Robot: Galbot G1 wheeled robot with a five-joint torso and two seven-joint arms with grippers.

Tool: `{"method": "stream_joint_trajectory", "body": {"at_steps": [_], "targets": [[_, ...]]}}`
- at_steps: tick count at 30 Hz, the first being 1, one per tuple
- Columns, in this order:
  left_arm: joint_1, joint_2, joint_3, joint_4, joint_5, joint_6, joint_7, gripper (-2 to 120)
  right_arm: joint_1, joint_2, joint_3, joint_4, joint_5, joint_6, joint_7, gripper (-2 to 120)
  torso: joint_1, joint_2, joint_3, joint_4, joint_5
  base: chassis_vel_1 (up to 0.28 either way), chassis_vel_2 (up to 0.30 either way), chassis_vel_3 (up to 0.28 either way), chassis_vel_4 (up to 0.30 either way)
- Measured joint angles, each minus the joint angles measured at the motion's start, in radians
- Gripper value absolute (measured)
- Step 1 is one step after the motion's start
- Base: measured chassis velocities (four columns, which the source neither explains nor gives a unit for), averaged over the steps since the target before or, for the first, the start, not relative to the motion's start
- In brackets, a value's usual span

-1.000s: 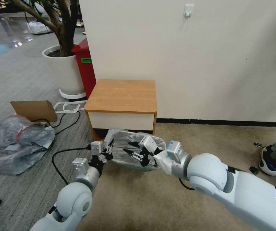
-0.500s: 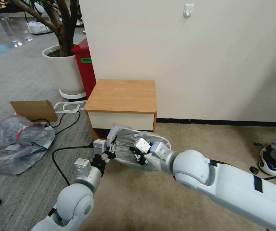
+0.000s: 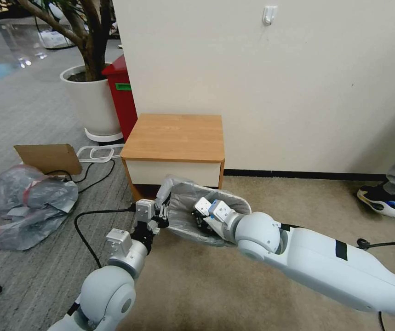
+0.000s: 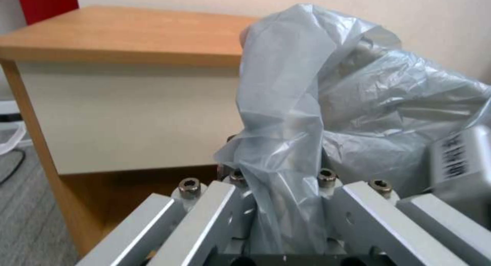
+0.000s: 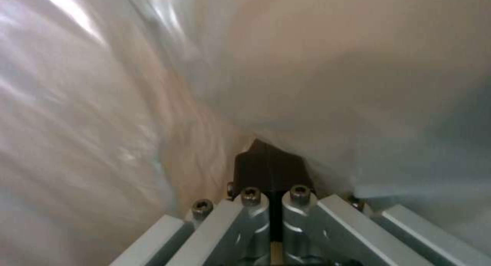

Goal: Pick up the garbage bag from the table and place it over the trash can.

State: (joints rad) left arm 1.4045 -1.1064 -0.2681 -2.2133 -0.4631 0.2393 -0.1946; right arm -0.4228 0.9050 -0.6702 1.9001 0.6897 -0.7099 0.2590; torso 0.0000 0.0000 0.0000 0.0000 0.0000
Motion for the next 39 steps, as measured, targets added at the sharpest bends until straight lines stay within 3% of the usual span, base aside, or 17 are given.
{"method": "stream_joint_trajectory", "body": {"at_steps": [17, 39], "targets": [[0.001, 0.011, -0.018, -0.026, 0.032, 0.004, 0.075, 7, 0.157, 0.031, -0.170, -0.102, 0.033, 0.001, 0.036, 0, 0.000, 0.000, 0.000, 0.0000, 0.0000, 0.000, 0.000, 0.000, 0.000], [0.007, 0.010, -0.029, -0.050, 0.032, 0.029, 0.120, 7, 0.172, 0.055, -0.215, -0.154, 0.038, 0.000, 0.078, 0, 0.000, 0.000, 0.000, 0.0001, 0.0000, 0.000, 0.000, 0.000, 0.000]]}}
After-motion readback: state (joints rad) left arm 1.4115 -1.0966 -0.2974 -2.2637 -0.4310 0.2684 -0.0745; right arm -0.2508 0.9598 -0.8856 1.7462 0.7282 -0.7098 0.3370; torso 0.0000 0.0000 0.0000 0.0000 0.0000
